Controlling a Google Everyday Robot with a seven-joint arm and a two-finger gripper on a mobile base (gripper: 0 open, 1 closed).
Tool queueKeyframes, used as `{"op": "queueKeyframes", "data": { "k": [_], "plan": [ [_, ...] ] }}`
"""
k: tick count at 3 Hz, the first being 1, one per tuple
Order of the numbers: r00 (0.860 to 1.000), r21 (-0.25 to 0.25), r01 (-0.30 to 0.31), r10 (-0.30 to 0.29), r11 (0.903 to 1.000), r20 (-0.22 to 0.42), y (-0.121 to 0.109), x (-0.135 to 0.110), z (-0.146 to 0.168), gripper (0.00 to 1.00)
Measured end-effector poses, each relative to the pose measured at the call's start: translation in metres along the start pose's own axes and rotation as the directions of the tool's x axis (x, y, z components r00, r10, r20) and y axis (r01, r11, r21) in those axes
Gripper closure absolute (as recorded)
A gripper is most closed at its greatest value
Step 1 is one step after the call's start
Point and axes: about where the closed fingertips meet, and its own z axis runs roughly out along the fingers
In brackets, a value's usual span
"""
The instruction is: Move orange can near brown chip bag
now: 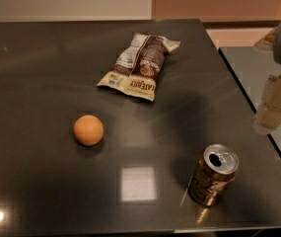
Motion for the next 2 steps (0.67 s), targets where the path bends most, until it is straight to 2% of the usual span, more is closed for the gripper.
{"op": "queueKeyframes", "data": {
  "k": [1,2],
  "plan": [
    [1.0,0.0,0.0,0.0,1.0,0.0,0.0,0.0,0.0,0.0],
    [0.999,-0.026,0.026,-0.025,0.9993,0.039,0.0037,-0.0029,-0.0051,0.0]
  ]
}}
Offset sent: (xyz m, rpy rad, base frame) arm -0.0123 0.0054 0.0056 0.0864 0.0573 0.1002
